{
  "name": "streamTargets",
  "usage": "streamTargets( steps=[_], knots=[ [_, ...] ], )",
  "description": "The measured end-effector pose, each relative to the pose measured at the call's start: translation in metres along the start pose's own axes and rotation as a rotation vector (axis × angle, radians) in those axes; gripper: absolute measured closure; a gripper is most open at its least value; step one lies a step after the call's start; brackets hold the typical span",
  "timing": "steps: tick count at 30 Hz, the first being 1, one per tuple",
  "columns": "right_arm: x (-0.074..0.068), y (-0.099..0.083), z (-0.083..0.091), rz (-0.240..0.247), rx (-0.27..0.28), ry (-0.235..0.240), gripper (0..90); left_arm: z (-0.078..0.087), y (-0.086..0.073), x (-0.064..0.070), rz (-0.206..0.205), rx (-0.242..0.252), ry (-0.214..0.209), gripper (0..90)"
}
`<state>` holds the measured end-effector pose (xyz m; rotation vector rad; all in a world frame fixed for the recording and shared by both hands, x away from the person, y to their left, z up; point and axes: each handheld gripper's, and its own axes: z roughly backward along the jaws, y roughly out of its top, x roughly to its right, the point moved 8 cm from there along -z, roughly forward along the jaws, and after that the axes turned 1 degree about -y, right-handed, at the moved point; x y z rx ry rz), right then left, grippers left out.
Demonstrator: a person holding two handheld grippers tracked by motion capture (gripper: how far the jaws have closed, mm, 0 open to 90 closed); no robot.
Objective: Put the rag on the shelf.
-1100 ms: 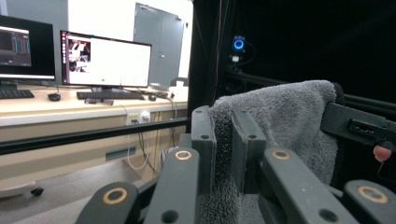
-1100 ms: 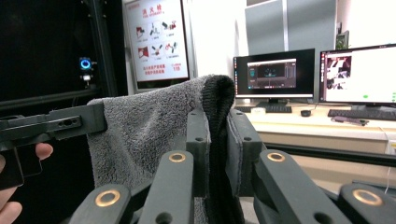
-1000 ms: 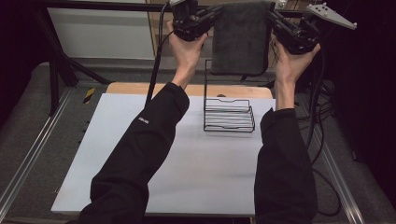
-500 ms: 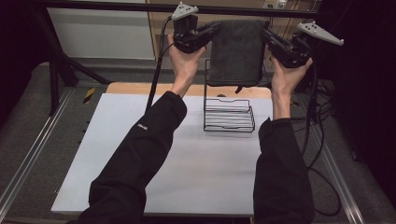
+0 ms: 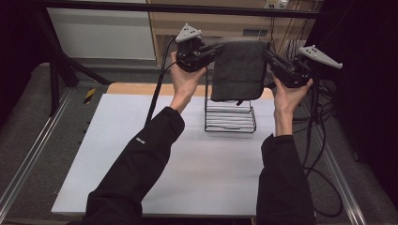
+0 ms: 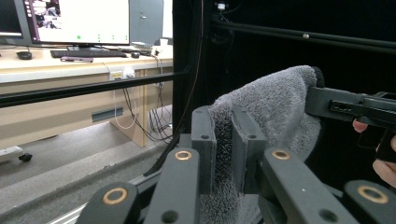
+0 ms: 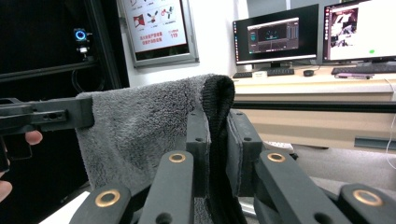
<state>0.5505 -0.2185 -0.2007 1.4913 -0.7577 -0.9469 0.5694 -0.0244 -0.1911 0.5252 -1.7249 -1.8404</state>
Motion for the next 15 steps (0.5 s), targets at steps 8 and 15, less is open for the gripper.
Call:
streamTargets(
  steps=[8,15],
  knots=[
    [0.001,-0.011,0.010,0.003,-0.009,0.008,81.2,0.006,-0.010,0.010,-0.019,-0.024,-0.029,80.5],
    [-0.001,-0.022,0.016,-0.002,-0.015,0.029,81.1,0.014,-0.021,0.017,-0.036,-0.043,-0.052,80.5]
  ],
)
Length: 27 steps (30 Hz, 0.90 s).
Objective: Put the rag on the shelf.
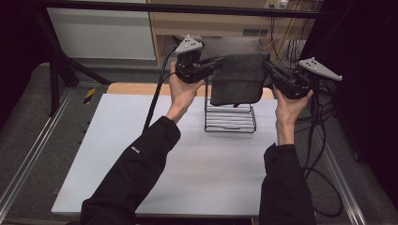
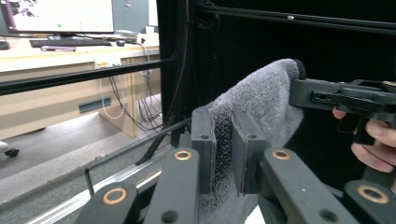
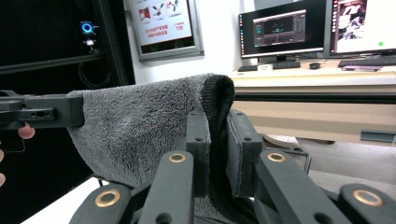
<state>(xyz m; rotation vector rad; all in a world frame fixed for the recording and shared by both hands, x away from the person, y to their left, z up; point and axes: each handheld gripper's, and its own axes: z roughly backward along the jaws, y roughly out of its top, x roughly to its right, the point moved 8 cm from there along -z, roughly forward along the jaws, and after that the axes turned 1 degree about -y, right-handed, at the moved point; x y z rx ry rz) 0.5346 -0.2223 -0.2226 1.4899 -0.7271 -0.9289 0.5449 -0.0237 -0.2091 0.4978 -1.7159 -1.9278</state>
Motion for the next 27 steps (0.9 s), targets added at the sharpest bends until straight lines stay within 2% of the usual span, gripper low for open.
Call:
streamTargets(
  steps=[7,17,20,23,27],
  knots=[
    [-0.004,-0.010,0.008,-0.001,-0.013,0.017,81.0,0.007,-0.013,0.008,-0.006,-0.031,-0.007,80.2],
    [-0.008,-0.022,0.020,0.011,-0.036,0.042,80.9,0.015,-0.029,0.019,0.009,-0.072,-0.026,78.9],
    [-0.008,-0.025,0.020,0.018,-0.042,0.045,80.8,0.018,-0.033,0.021,0.018,-0.099,-0.030,76.8],
    [-0.008,-0.028,0.021,0.015,-0.045,0.050,80.8,0.025,-0.031,0.021,0.034,-0.119,-0.030,71.9],
    [-0.007,-0.029,0.022,0.016,-0.044,0.050,80.7,0.035,-0.019,0.011,0.062,-0.094,0.005,71.7]
  ],
)
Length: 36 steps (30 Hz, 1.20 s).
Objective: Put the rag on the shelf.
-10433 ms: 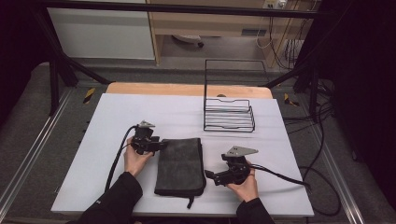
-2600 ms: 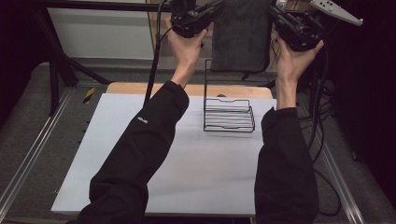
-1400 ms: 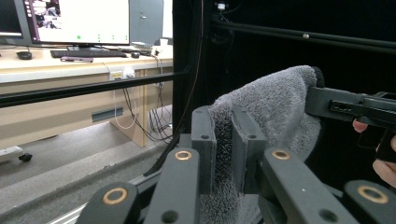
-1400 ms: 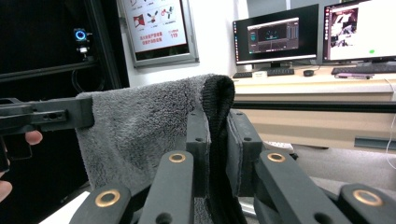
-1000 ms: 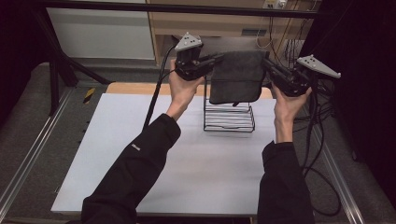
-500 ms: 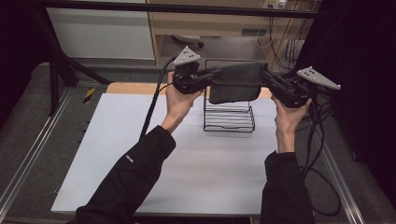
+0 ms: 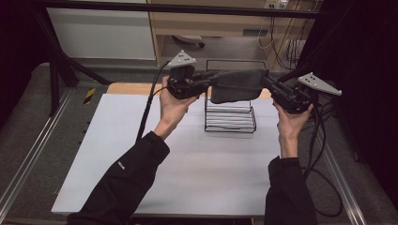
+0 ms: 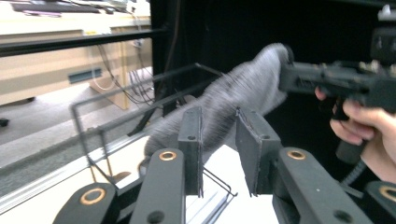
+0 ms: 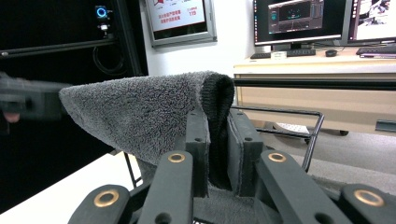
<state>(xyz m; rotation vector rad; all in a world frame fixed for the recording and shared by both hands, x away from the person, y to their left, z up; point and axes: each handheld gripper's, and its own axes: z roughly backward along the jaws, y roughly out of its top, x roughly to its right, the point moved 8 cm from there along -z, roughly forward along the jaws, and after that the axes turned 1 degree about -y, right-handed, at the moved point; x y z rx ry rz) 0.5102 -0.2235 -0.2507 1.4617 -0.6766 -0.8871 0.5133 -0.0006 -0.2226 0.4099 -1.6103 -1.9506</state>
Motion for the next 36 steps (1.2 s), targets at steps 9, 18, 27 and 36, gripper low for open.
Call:
streamTargets(
  steps=[9,18,27,36],
  knots=[
    [-0.002,-0.005,0.003,0.007,0.002,0.009,80.1,-0.017,0.003,-0.005,0.070,-0.068,0.007,84.0],
    [-0.003,-0.010,0.007,0.024,-0.017,0.032,76.8,-0.024,-0.011,0.005,0.052,-0.116,-0.024,89.1],
    [-0.010,-0.005,0.017,0.061,-0.040,0.053,59.1,-0.028,-0.030,0.009,0.013,-0.159,-0.030,89.4],
    [-0.016,0.007,0.017,0.058,-0.051,0.064,64.4,-0.037,-0.048,0.010,-0.012,-0.197,-0.019,89.5]
  ],
)
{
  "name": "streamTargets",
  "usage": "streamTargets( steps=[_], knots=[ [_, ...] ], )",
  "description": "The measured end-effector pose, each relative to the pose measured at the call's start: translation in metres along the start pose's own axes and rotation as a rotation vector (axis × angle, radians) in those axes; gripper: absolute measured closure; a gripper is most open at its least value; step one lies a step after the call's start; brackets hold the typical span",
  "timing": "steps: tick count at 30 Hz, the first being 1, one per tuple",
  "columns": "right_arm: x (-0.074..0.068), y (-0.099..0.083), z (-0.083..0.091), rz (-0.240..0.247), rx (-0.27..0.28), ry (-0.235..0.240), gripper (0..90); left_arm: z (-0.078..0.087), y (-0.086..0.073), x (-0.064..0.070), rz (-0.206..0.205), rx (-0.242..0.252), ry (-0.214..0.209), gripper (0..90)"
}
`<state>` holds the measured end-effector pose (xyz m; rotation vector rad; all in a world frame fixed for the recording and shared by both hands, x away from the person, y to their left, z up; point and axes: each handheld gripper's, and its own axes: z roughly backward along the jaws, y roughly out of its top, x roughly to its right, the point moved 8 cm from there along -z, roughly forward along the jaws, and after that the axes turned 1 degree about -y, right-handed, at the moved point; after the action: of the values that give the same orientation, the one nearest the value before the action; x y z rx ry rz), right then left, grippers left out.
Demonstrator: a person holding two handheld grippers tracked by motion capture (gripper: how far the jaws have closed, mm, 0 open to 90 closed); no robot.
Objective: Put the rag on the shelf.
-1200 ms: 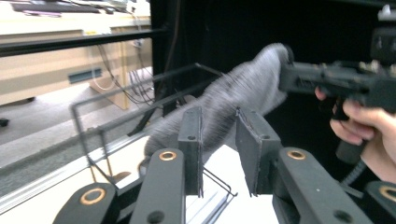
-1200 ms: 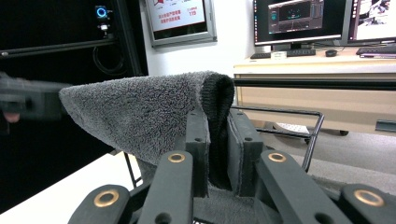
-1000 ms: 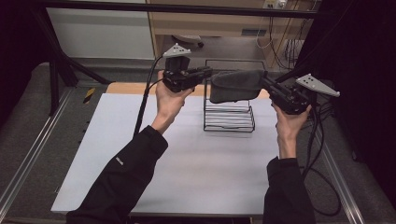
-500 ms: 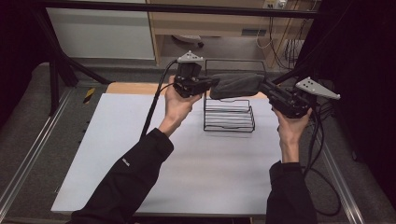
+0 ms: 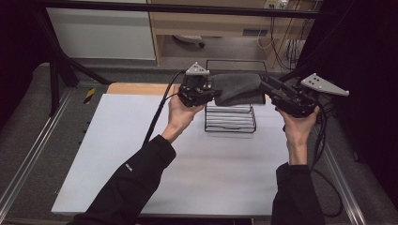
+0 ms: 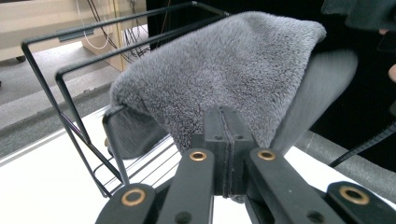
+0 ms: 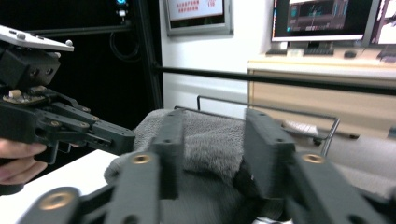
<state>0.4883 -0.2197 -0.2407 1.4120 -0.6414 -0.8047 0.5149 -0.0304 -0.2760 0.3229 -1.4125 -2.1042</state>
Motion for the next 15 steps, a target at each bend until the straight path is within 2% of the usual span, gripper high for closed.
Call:
streamTargets(
  steps=[3,6,9,15],
  knots=[
    [-0.001,-0.004,-0.005,-0.013,-0.036,0.009,76.2,-0.006,-0.008,0.000,-0.012,-0.017,0.006,89.4],
    [0.001,-0.017,-0.012,-0.027,-0.114,-0.003,84.0,-0.010,-0.013,-0.002,-0.005,-0.021,0.005,89.4],
    [0.006,-0.032,-0.016,-0.047,-0.159,-0.015,87.9,-0.014,-0.018,-0.005,-0.005,-0.025,0.011,89.5],
    [0.018,-0.057,-0.022,-0.091,-0.201,-0.034,90.0,-0.021,-0.024,-0.010,-0.005,-0.030,0.028,89.4]
  ],
)
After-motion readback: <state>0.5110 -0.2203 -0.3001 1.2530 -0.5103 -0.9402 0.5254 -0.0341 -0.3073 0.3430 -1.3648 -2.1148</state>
